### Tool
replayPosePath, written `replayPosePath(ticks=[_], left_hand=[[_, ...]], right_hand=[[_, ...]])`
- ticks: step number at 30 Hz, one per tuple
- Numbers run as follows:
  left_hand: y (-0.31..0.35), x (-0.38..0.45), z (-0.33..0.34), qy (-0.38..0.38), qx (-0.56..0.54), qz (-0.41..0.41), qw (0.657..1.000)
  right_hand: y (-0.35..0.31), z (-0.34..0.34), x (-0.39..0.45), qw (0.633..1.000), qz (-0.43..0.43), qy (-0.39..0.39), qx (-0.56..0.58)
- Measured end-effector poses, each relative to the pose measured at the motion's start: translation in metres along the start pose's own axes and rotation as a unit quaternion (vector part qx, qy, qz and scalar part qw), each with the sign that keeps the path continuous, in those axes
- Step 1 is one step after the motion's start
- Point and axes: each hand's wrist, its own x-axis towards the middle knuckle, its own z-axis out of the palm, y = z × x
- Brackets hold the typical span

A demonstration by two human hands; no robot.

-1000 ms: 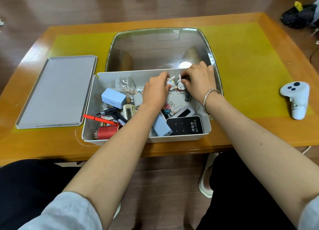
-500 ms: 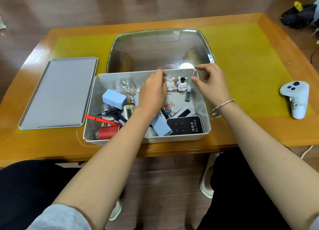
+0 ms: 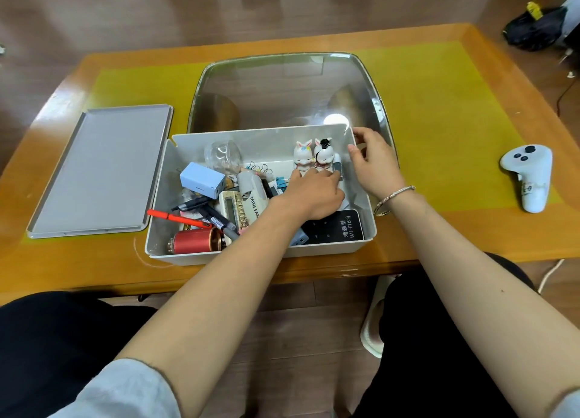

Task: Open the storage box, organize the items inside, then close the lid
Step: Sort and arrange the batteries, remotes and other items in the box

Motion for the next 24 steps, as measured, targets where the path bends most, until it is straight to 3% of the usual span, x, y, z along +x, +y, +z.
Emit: replayPosePath(ticks=[9, 15, 18, 24], left_hand=[[-0.004, -0.001, 0.003, -0.002, -0.006, -0.001, 1.0], [-0.018, -0.014, -0.006, 0.059, 0.028, -0.036, 0.997], [-0.029, -0.019, -0.01, 0.053, 0.056, -0.08, 0.994], [-0.032, -0.015, -0.009, 0.018, 0.053, -0.087, 0.995]], right_hand=[[-0.001, 0.0, -0.001, 1.0, 0.005, 0.012, -0.029], [-0.006, -0.007, 0.003, 0.971, -0.132, 0.08, -0.183], [-0.014, -0.009, 0.014, 0.954, -0.167, 0.035, -0.247], [-0.026, -0.004, 0.033, 0.923, -0.16, -0.049, -0.346]])
